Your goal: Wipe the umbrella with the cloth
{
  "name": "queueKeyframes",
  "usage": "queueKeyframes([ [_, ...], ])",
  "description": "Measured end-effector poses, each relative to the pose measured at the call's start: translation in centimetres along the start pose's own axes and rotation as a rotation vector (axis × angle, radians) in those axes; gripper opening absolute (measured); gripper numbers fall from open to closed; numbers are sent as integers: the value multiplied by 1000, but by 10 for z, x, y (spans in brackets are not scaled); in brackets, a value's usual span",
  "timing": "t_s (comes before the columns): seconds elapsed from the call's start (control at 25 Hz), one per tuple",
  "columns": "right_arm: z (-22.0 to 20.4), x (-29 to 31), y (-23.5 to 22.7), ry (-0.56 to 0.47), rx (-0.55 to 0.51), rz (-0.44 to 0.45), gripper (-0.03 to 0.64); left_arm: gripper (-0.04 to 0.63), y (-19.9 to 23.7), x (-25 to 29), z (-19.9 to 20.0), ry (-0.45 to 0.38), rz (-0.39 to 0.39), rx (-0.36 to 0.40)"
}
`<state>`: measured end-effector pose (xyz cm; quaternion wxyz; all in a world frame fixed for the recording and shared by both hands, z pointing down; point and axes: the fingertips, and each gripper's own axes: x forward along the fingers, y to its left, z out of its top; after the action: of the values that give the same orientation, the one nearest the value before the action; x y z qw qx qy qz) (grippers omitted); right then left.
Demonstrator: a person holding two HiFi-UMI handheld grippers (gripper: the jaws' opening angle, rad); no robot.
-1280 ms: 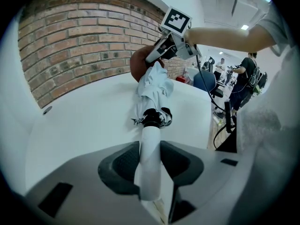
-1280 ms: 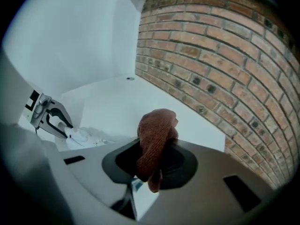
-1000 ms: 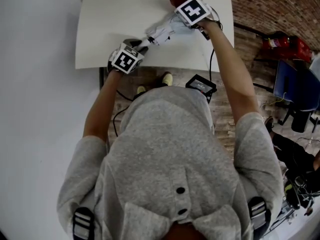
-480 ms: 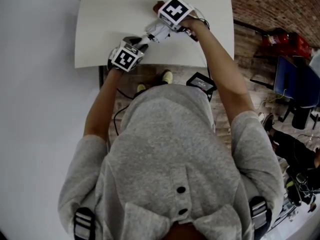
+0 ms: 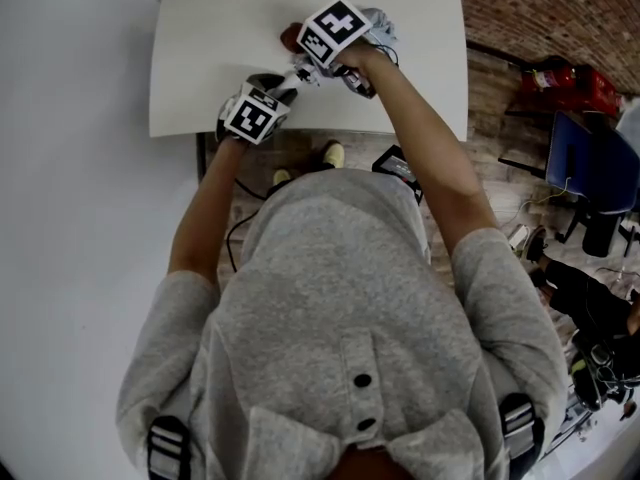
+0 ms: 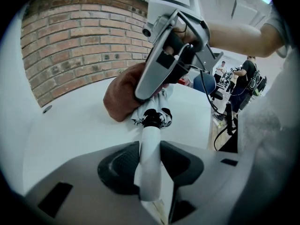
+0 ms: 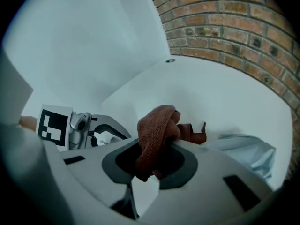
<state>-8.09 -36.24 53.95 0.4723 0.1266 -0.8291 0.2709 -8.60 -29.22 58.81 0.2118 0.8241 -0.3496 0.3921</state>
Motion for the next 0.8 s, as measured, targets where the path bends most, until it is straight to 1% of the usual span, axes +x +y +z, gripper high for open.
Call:
queueKeyframes([
  [0.16,-2,2,10,-18,45,46,84,149,0,1,1,-2,-5,0],
  [0.28,-8,5,23,-37,93,108,84,149,0,1,-2,-3,-7,-5],
  [0.52,-21,-1,30,-82,160,173,84,149,1,2,-2,-4,-10,-4],
  [0.64,-28,-7,29,-92,175,195,84,149,4,1,-1,-2,-13,-3],
  [0.8,-45,-19,22,-83,176,197,84,149,6,2,2,-4,-16,-3],
])
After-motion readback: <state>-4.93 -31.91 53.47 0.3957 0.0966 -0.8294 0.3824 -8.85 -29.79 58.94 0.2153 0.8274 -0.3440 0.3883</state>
